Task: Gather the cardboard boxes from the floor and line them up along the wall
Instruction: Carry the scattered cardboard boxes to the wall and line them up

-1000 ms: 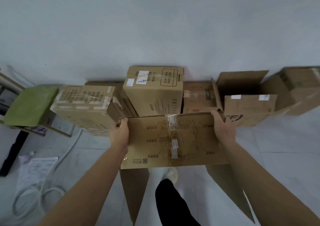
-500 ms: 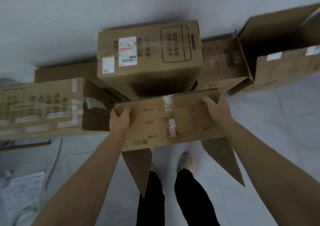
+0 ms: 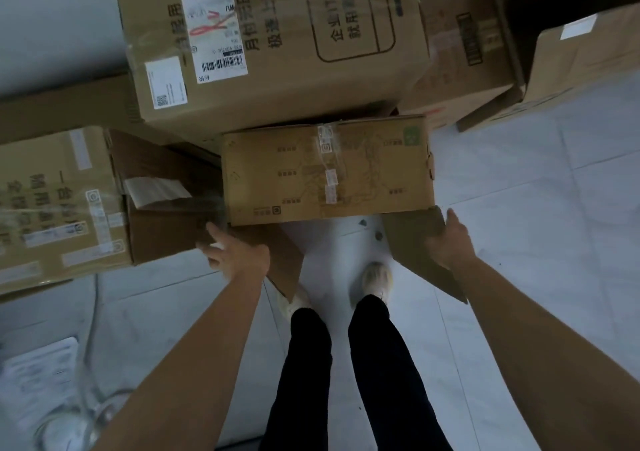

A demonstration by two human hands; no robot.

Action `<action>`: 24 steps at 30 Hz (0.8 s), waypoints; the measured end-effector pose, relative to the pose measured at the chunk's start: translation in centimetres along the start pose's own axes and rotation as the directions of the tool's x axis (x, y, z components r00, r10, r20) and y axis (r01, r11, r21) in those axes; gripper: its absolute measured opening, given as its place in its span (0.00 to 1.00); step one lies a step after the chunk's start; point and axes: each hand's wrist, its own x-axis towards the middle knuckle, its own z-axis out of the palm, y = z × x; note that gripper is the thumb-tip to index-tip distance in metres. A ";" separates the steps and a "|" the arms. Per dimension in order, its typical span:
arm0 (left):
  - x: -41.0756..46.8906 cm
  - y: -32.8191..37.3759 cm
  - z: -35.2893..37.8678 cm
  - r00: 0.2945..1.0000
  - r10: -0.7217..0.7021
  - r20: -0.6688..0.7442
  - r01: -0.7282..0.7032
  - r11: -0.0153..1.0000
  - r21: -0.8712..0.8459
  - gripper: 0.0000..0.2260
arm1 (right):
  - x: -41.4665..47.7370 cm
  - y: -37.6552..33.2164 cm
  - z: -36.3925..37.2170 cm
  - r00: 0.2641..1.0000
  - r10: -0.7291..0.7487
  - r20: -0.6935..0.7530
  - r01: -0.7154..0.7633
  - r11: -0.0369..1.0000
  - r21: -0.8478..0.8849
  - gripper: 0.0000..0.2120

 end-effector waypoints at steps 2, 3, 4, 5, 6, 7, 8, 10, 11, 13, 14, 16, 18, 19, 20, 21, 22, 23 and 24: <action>1.4 -0.9 0.5 0.963 -0.220 0.156 0.243 0.959 -0.147 0.42 | -0.5 1.7 0.8 0.994 0.106 -0.009 -0.107 0.993 -0.057 0.28; 1.7 -1.4 0.8 0.918 -0.270 0.289 0.336 0.919 -0.208 0.35 | -0.9 2.1 1.1 0.992 0.126 -0.008 -0.126 0.989 -0.078 0.23; 1.7 -1.9 1.1 0.887 -0.257 0.384 0.368 0.896 -0.250 0.26 | -1.0 2.1 1.5 0.993 0.115 -0.007 -0.115 0.989 -0.094 0.20; 1.6 -2.2 1.6 0.873 -0.226 0.433 0.371 0.883 -0.287 0.18 | -1.1 1.7 1.9 0.995 0.099 0.004 -0.098 0.992 -0.074 0.18; 1.5 -2.1 2.0 0.872 -0.194 0.449 0.364 0.871 -0.332 0.15 | -1.1 0.9 2.5 0.997 0.079 0.020 -0.078 0.997 -0.025 0.17; 1.2 -1.7 2.5 0.876 -0.164 0.454 0.361 0.847 -0.391 0.15 | -1.1 0.0 3.2 0.995 0.077 0.062 -0.084 0.990 0.112 0.17; 0.9 -0.9 2.8 0.871 -0.127 0.474 0.376 0.793 -0.479 0.16 | -1.1 -1.3 3.9 0.989 0.084 0.119 -0.119 0.939 0.322 0.17; 0.3 0.6 3.5 0.855 -0.080 0.512 0.458 0.579 -0.674 0.15 | -1.5 -4.3 4.6 0.963 0.029 0.266 -0.211 0.698 0.685 0.16; 0.1 1.1 3.9 0.854 -0.062 0.516 0.484 0.458 -0.746 0.14 | -1.7 -5.8 4.6 0.947 -0.039 0.320 -0.239 0.581 0.778 0.17; -0.2 1.3 4.2 0.859 -0.035 0.511 0.498 0.289 -0.818 0.14 | -1.8 -8.4 4.3 0.912 -0.162 0.376 -0.276 0.436 0.856 0.17; -0.4 1.1 4.1 0.856 0.003 0.516 0.501 0.240 -0.832 0.16 | -1.8 -9.5 4.1 0.893 -0.215 0.395 -0.302 0.366 0.880 0.16; -0.3 0.5 3.7 0.842 0.094 0.531 0.520 0.121 -0.846 0.22 | -1.8 -11.0 3.9 0.868 -0.283 0.409 -0.362 0.204 0.910 0.16; -0.1 0.9 2.9 0.809 0.204 0.552 0.560 0.019 -0.828 0.23 | -1.8 -12.0 3.9 0.873 -0.299 0.386 -0.396 0.028 0.918 0.14; 0.1 1.6 2.4 0.794 0.239 0.559 0.580 -0.020 -0.815 0.22 | -1.7 -12.3 4.0 0.882 -0.291 0.371 -0.389 -0.003 0.921 0.14; 0.4 2.5 1.9 0.790 0.249 0.561 0.587 -0.040 -0.809 0.23 | -1.7 -12.5 4.4 0.890 -0.273 0.366 -0.381 -0.003 0.924 0.15; 0.5 3.6 1.5 0.785 0.247 0.568 0.593 -0.038 -0.804 0.26 | -1.5 -12.4 4.8 0.900 -0.240 0.365 -0.370 0.024 0.929 0.18; 0.8 4.5 1.2 0.784 0.232 0.575 0.593 -0.011 -0.805 0.26 | -1.2 -12.4 5.2 0.911 -0.196 0.363 -0.358 0.063 0.932 0.21; 0.9 5.3 1.1 0.790 0.211 0.576 0.585 0.023 -0.810 0.22 | -1.0 -12.6 5.6 0.922 -0.153 0.356 -0.343 0.105 0.933 0.23; 1.0 5.7 1.4 0.801 0.178 0.571 0.573 0.048 -0.818 0.15 | -0.8 -12.7 5.8 0.929 -0.127 0.347 -0.332 0.128 0.935 0.22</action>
